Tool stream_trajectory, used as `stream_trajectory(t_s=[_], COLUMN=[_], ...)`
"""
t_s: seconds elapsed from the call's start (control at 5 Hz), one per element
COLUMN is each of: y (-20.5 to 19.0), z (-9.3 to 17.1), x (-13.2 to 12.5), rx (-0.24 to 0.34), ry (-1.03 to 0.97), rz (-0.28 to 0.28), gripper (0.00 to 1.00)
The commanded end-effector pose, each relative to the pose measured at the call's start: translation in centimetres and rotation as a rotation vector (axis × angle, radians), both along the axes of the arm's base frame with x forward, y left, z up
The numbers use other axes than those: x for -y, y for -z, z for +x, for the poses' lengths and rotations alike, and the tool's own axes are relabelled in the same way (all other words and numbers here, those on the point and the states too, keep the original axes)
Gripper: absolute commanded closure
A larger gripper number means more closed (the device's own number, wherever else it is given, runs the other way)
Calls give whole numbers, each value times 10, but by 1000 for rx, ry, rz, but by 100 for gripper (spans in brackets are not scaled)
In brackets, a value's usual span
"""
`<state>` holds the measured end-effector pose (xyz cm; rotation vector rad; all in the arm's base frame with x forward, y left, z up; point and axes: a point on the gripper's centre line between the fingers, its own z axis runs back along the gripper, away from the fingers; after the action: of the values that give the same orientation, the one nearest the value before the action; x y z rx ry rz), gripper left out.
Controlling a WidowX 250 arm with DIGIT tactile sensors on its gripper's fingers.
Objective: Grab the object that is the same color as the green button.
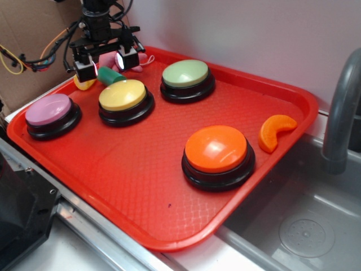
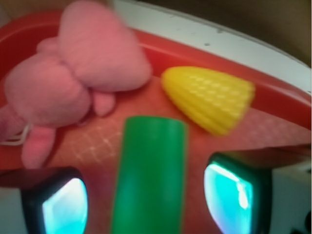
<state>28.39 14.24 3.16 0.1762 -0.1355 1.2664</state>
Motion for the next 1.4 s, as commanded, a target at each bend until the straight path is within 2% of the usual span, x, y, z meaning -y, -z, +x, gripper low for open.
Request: stream_trajectory(t_s=[0.0, 0.2, 0.4, 0.6, 0.8, 1.0, 1.2], y=[-1, 3, -2, -22, -64, -91, -122], z=[-2, -1, -1, -2, 0, 1, -4], x=[-17, -13, -11, -11, -3, 15, 38], rx=[91, 74, 60, 5, -12, 10, 3], ry=[-24, 0, 94, 265, 476, 676, 842], rz=[-2, -33, -33, -54, -87, -131, -121], gripper=[9, 100, 100, 100, 100, 100, 100])
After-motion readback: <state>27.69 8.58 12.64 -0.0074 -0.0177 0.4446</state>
